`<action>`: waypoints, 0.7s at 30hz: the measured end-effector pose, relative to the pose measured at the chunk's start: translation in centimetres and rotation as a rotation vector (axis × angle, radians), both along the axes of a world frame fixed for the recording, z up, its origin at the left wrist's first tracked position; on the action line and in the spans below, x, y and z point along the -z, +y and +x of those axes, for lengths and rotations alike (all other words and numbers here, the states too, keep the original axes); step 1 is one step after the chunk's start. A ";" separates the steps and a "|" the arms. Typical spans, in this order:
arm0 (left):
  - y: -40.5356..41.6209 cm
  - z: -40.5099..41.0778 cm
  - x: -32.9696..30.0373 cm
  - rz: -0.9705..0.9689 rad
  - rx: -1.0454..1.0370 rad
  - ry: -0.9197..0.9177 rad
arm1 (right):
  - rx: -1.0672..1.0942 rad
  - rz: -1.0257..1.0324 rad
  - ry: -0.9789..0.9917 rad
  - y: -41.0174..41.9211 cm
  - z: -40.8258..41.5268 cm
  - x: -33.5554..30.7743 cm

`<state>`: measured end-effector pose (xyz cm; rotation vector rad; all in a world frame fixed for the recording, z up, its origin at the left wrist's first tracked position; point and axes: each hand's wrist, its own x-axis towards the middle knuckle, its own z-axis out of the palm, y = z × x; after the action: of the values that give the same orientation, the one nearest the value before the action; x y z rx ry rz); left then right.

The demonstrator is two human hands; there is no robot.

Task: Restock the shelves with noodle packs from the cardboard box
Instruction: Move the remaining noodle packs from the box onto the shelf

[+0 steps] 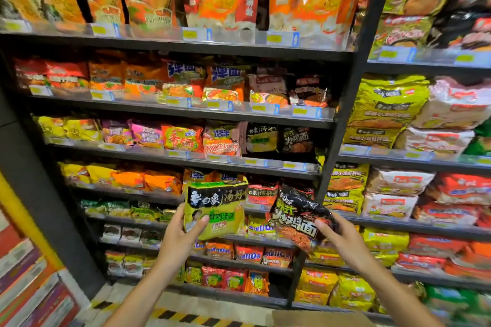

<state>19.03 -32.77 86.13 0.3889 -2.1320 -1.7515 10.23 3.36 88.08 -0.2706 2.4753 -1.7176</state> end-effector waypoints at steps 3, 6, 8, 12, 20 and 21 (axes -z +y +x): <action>-1.4 -2.9 -0.5 -0.036 0.074 -0.021 | 0.078 0.027 0.015 -0.9 0.1 -0.1; -0.8 -6.0 -0.7 0.014 0.111 0.009 | 0.134 0.037 0.015 -0.7 -0.3 -0.1; -0.1 -7.9 -1.0 0.039 0.130 0.018 | 0.140 0.051 0.034 -0.3 -0.9 -0.5; 1.2 -10.6 -1.8 0.044 0.116 0.016 | 0.165 0.103 0.126 0.8 -2.9 -1.0; 1.7 -14.2 -1.8 0.011 0.135 -0.028 | 0.096 0.106 0.166 0.1 -8.1 -1.4; 1.7 -14.7 -1.9 0.014 0.144 -0.023 | 0.095 0.099 0.164 0.2 -8.8 -0.8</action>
<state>4.36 -31.10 88.01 0.2652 -2.2142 -1.8490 1.44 3.60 88.92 -0.3001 2.7226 -1.6638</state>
